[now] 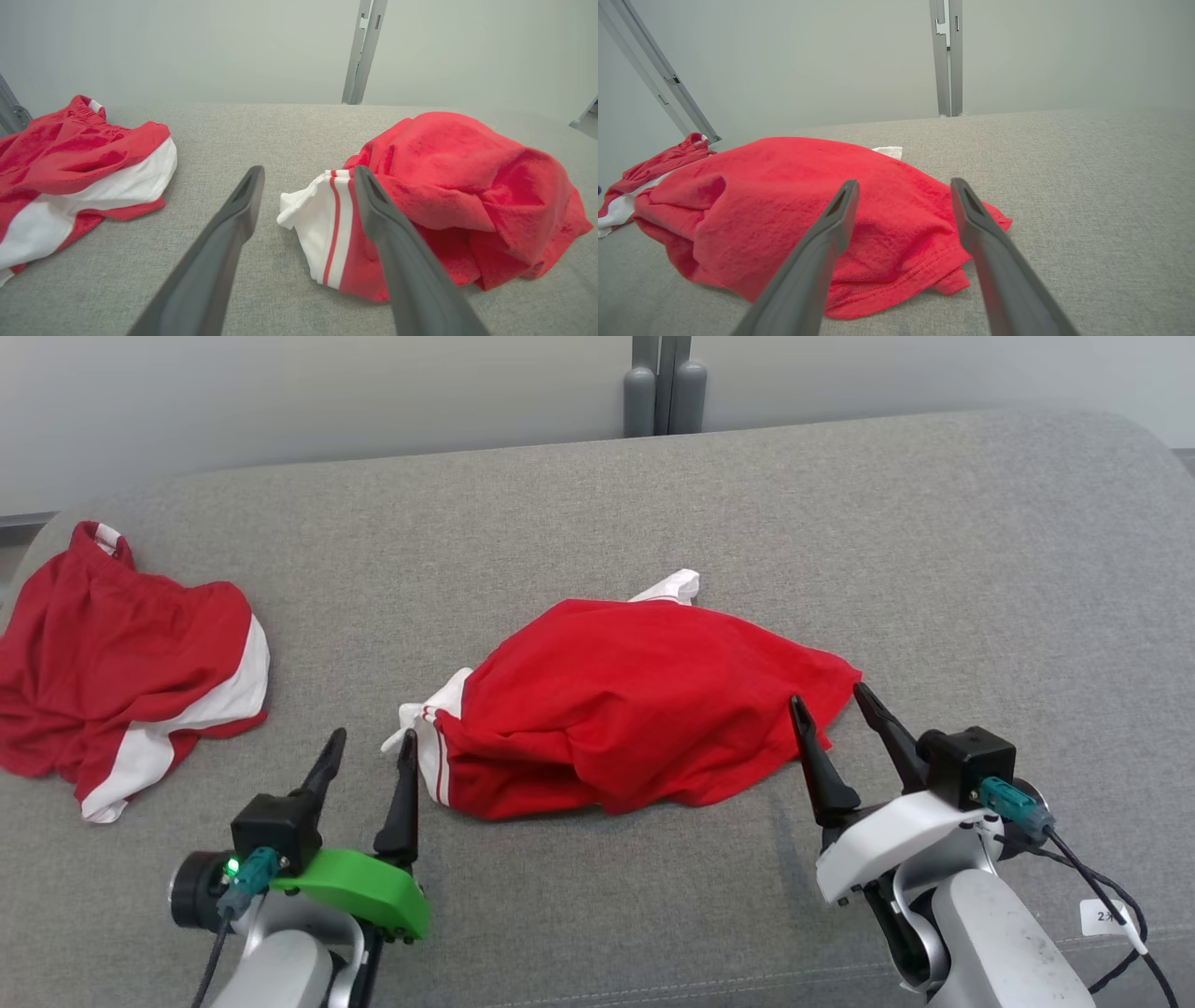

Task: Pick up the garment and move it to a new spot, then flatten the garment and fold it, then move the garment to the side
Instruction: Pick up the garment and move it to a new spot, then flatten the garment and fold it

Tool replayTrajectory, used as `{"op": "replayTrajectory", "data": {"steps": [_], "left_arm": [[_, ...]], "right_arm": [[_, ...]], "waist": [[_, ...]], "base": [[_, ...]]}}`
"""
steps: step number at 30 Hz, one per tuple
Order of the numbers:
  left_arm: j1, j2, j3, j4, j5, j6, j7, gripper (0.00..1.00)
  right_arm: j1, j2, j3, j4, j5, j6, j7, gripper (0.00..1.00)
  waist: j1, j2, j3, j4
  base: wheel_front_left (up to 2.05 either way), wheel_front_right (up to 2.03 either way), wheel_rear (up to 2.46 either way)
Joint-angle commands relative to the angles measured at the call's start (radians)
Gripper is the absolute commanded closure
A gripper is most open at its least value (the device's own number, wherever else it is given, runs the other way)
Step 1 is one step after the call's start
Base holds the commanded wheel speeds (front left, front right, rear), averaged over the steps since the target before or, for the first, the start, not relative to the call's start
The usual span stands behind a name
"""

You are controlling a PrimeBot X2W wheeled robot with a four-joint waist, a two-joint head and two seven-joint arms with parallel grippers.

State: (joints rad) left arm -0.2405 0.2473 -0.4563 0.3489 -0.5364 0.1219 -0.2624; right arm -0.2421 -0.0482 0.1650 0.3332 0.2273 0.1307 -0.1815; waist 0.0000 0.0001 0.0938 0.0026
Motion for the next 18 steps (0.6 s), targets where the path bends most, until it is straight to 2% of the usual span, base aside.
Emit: {"op": "replayTrajectory", "data": {"steps": [1, 9, 18], "left_arm": [[-0.030, 0.021, 0.005, -0.001, 0.027, -0.003, -0.003, 0.00], [-0.078, 0.070, 0.033, 0.104, 0.028, -0.014, 0.003, 0.00], [-0.104, 0.049, -0.001, 0.211, 0.027, -0.058, 0.005, 0.00]], "right_arm": [[0.001, -0.004, 0.002, -0.004, -0.004, 0.000, 0.003, 0.00], [-0.004, -0.004, 0.004, -0.002, 0.006, 0.000, -0.002, 0.00], [-0.014, -0.004, -0.011, -0.014, -0.003, 0.000, -0.007, 0.00]], "waist": [[0.0000, -0.0001, 0.001, -0.003], [0.0000, -0.0001, 0.013, -0.044], [0.0000, -0.0001, 0.058, -0.064]], "base": [[0.00, 0.00, 0.00], [0.00, 0.00, 0.00], [0.00, 0.00, 0.00]]}}
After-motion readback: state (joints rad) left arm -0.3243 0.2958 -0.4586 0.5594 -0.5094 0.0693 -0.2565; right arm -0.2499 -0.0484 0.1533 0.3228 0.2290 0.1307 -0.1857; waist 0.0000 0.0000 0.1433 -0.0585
